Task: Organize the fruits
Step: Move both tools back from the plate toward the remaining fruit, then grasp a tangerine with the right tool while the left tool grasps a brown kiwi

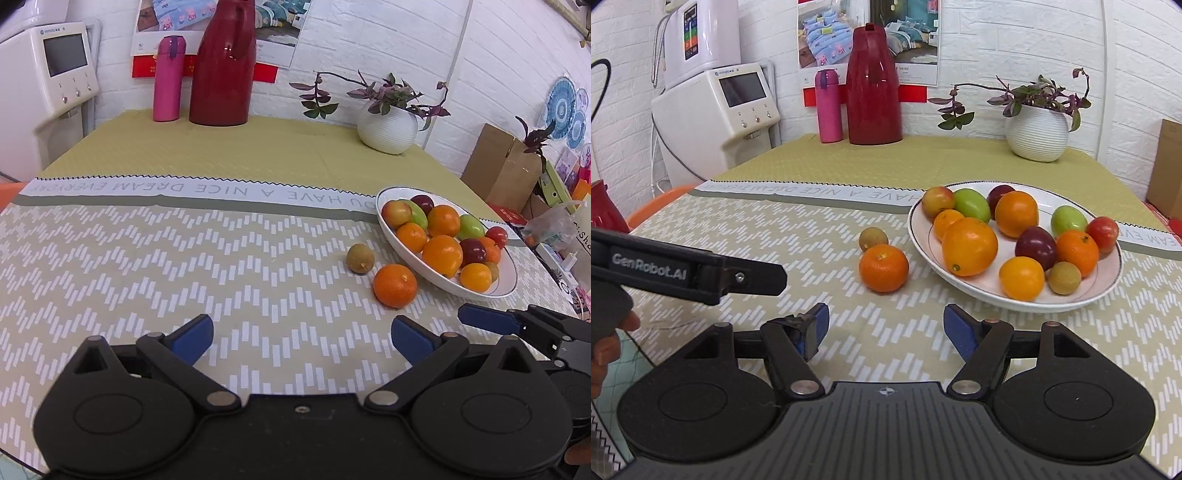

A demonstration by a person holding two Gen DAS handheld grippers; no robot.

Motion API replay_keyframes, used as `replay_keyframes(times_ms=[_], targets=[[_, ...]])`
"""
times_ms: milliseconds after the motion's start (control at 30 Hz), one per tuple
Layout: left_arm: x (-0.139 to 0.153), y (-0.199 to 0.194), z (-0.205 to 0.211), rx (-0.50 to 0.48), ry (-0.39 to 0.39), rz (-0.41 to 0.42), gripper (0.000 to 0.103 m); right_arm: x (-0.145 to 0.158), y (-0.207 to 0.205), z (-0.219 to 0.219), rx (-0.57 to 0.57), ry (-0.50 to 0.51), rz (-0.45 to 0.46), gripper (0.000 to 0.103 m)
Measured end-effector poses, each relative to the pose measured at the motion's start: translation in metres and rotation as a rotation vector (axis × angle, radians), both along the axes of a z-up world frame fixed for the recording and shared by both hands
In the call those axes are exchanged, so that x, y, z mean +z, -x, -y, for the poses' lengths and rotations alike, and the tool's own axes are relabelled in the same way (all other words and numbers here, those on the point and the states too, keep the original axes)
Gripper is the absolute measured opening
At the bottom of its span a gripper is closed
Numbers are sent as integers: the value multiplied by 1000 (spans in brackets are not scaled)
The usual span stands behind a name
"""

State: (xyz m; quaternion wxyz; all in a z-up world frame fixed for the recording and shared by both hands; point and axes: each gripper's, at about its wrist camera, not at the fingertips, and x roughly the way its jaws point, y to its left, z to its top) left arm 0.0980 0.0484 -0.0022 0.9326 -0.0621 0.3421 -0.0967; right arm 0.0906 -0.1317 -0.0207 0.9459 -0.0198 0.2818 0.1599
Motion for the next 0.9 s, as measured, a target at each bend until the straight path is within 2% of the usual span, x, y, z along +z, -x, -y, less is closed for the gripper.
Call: replay_keyframes(times_ms=[67, 167, 467, 633, 767, 900], targets=[[0, -2, -2, 0, -1, 0, 103, -1, -7, -4, -11, 0, -7, 103], [-1, -4, -4, 1, -2, -2, 103, -3, -17, -7, -37, -15, -25, 96], [-5, -13, -11, -12, -3, -8, 103, -7, -34, -13, -94, -41, -33, 87], [-4, -16, -10, -27, -2, 2, 103, -8, -37, -17, -94, -44, -20, 78], [-2, -20, -8, -43, -2, 4, 103, -8, -39, -21, -83, -37, -13, 66], [-1, -24, -4, -63, -5, 7, 103, -8, -38, -19, -68, -37, -16, 65]])
